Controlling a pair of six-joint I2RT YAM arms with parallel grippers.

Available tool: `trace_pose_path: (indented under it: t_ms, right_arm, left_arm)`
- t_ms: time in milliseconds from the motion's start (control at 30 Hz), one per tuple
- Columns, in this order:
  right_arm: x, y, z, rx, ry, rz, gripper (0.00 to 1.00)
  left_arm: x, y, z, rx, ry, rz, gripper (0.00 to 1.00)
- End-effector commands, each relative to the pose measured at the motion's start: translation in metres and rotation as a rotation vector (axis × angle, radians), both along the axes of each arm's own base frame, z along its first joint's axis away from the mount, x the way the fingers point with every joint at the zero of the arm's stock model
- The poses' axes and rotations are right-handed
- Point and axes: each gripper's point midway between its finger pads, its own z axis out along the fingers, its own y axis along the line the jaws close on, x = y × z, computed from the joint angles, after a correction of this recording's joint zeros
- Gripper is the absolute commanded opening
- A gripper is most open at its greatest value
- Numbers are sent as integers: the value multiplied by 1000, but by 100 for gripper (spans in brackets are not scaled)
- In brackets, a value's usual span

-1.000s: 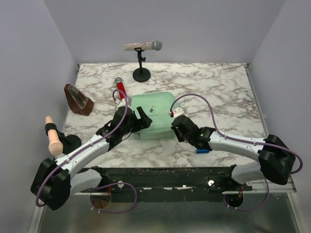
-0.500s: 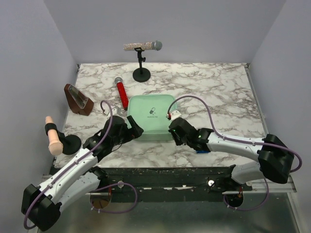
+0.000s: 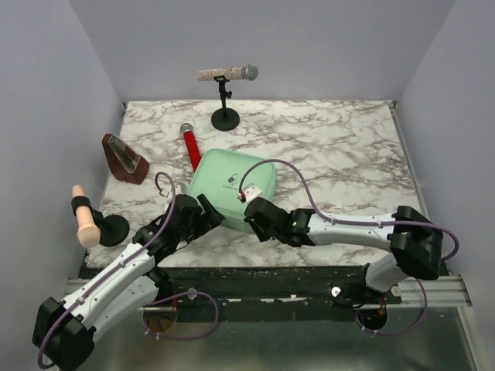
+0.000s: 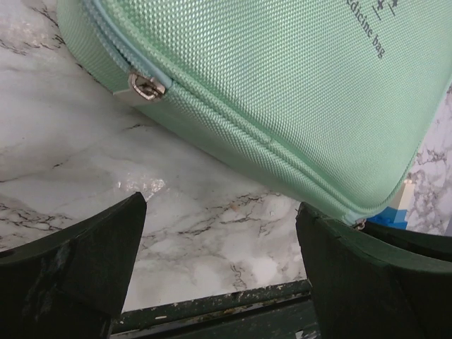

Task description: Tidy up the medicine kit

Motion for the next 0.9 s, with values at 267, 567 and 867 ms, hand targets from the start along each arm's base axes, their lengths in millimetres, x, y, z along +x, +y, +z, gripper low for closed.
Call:
trace_pose_path:
  t_ms: [267,567,867]
  right_arm:
    - [-23,-8,-5,35,41,8,1]
    - [-23,-57,-13,-12,21,-156,1]
    - [-26,-108,-10,-11,0,-346,1]
  left_arm:
    - [45,-13,-12,14,-78,83,99]
    - [60,-1,-39,193,-54,61,80]
    - [80,-3,-39,258,-74,26,77]
